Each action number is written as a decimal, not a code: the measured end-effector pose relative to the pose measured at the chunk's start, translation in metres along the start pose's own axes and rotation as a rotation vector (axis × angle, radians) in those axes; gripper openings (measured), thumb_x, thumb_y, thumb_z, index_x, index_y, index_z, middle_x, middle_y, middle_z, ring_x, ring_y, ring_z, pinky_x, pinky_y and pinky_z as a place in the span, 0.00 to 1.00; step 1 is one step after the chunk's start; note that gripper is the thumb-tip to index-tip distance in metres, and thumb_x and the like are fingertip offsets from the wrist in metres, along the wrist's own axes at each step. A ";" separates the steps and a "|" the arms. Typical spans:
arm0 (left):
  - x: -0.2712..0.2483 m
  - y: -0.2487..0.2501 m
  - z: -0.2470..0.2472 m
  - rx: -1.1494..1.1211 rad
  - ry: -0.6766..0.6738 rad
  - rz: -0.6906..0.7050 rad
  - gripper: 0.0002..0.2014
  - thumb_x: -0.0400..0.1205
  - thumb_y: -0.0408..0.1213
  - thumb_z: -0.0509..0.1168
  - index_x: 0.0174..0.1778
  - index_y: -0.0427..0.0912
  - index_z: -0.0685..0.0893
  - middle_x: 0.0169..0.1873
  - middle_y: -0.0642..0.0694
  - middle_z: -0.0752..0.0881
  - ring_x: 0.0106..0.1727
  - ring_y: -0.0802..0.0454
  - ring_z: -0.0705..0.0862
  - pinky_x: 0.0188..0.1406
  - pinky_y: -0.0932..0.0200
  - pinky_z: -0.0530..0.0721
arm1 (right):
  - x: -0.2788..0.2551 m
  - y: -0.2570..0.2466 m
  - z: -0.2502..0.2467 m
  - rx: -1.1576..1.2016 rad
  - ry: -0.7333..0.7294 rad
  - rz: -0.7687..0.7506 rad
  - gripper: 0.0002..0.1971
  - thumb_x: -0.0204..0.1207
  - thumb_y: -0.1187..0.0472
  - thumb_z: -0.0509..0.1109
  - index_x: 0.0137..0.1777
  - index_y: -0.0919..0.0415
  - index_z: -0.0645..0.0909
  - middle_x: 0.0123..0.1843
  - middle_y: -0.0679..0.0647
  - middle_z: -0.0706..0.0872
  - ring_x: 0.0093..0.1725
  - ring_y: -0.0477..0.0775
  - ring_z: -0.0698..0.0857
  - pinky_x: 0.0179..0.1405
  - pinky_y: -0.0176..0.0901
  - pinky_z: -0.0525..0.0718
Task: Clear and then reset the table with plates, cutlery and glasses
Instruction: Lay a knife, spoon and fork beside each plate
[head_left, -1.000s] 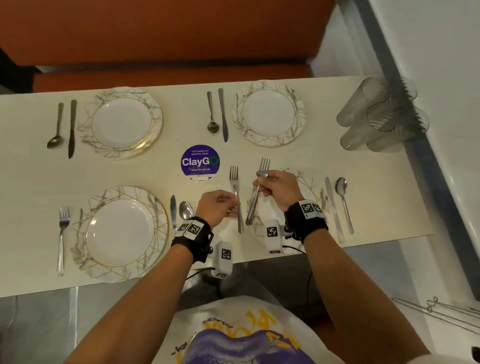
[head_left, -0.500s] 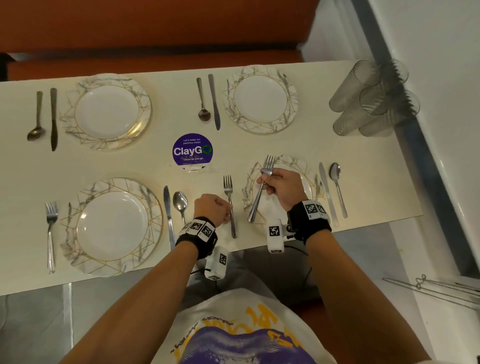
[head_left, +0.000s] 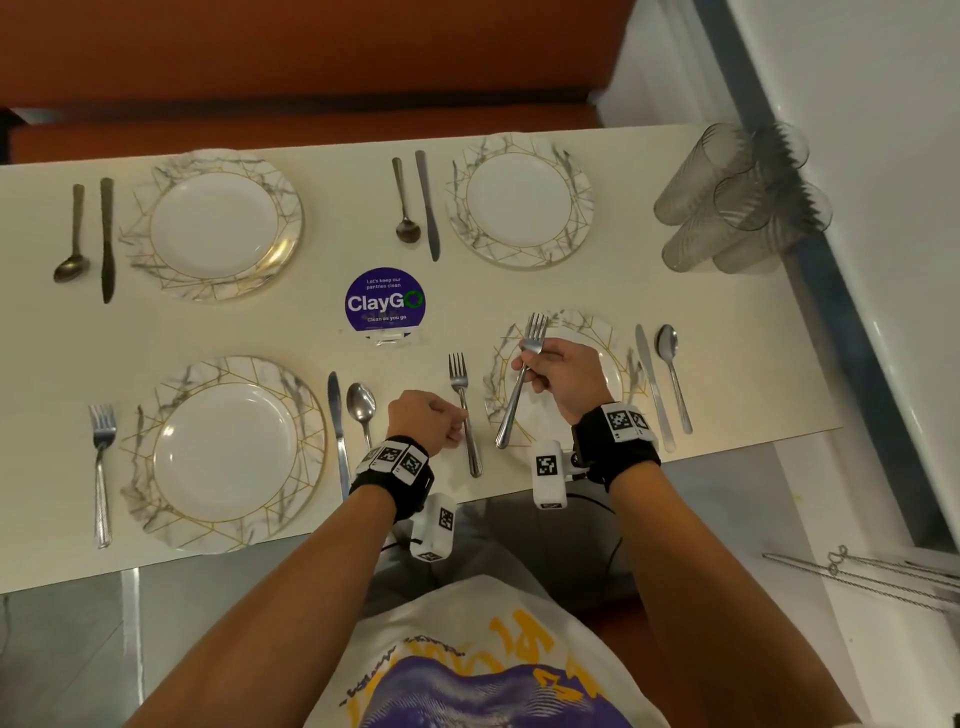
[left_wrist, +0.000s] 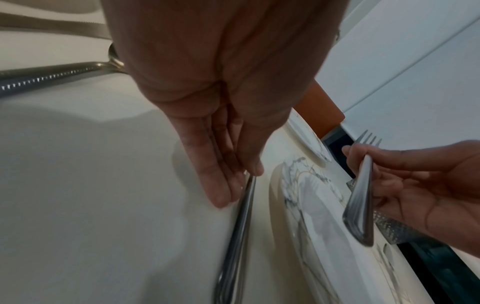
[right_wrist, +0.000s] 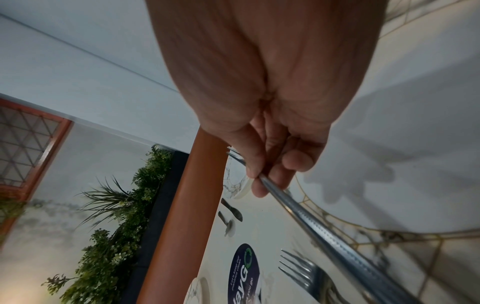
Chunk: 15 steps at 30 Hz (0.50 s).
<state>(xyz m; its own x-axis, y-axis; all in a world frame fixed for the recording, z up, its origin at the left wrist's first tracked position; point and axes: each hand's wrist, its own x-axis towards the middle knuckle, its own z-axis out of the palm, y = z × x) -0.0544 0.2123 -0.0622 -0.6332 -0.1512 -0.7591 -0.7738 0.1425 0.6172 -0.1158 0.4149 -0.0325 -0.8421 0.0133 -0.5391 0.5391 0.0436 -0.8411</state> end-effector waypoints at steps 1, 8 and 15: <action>-0.002 0.002 -0.003 0.005 0.014 0.006 0.06 0.84 0.29 0.73 0.43 0.30 0.90 0.35 0.37 0.92 0.32 0.46 0.90 0.38 0.51 0.94 | 0.000 -0.001 0.001 -0.001 0.001 0.005 0.06 0.80 0.73 0.70 0.54 0.70 0.86 0.41 0.65 0.91 0.34 0.53 0.83 0.32 0.42 0.77; -0.017 0.025 -0.015 0.229 0.100 0.341 0.18 0.86 0.55 0.66 0.45 0.43 0.87 0.35 0.49 0.88 0.37 0.52 0.86 0.37 0.61 0.82 | -0.005 -0.016 0.024 -0.034 -0.062 -0.010 0.06 0.81 0.70 0.71 0.54 0.66 0.87 0.41 0.61 0.93 0.35 0.52 0.85 0.32 0.41 0.79; -0.036 0.035 -0.036 0.002 -0.186 0.325 0.06 0.82 0.38 0.77 0.48 0.38 0.92 0.35 0.46 0.93 0.34 0.50 0.88 0.39 0.52 0.88 | -0.017 -0.042 0.055 0.014 -0.110 -0.033 0.05 0.80 0.73 0.72 0.52 0.65 0.86 0.36 0.57 0.87 0.33 0.54 0.87 0.30 0.42 0.78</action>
<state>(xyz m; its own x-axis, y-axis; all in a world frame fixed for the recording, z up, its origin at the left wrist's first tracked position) -0.0596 0.1873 -0.0055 -0.8319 0.0827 -0.5487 -0.5331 0.1555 0.8317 -0.1230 0.3574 0.0095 -0.8534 -0.0978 -0.5120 0.5119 0.0278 -0.8586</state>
